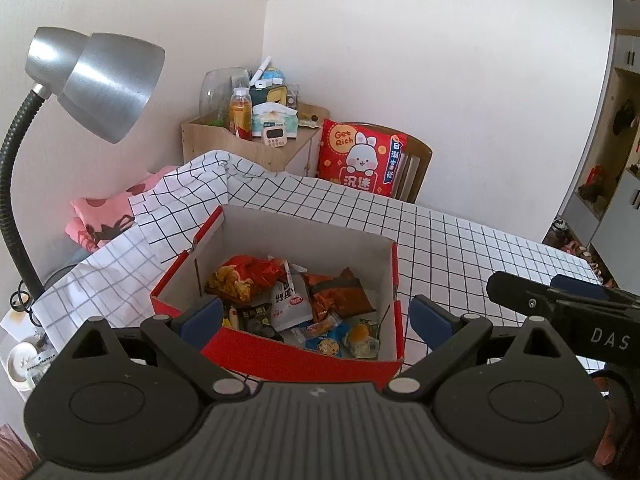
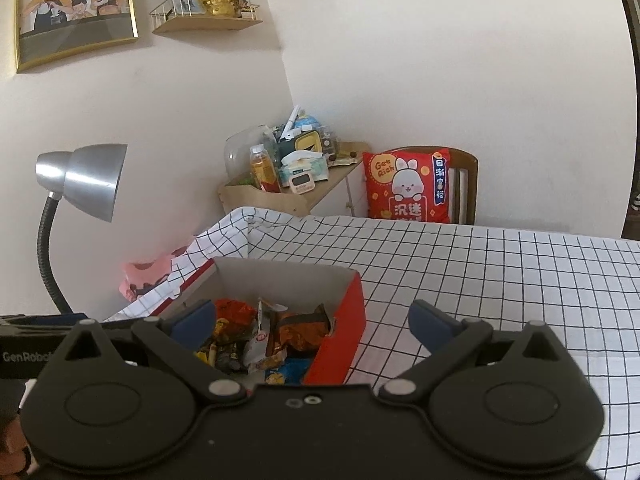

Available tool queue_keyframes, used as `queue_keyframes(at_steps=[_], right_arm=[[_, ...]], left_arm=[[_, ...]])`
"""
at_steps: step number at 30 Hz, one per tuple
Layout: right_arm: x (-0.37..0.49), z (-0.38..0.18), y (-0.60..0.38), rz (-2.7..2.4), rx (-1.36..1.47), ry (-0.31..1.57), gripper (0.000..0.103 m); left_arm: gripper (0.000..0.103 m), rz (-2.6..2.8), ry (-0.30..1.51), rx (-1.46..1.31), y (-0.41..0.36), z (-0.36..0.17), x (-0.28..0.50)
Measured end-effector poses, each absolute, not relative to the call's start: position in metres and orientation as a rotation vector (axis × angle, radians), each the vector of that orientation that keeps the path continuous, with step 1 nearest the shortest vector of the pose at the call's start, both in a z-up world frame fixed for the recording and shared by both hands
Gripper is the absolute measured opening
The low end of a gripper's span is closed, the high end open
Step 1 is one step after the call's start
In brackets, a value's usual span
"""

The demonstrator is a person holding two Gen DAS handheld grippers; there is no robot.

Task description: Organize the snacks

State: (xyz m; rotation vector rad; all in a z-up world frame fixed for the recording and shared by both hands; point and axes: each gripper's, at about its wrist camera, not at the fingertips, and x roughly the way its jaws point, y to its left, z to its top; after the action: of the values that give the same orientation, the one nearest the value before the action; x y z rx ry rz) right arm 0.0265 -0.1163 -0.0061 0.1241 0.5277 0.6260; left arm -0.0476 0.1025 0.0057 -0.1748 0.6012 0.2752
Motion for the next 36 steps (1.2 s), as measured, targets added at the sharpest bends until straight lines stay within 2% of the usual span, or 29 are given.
queue_keyframes(at_steps=[36], right_arm=[[0.025,-0.018,-0.113,0.611,0.102,0.599,0.102]], left_arm=[[0.1,0.289,0.666,-0.196,0.1,-0.003,-0.051]])
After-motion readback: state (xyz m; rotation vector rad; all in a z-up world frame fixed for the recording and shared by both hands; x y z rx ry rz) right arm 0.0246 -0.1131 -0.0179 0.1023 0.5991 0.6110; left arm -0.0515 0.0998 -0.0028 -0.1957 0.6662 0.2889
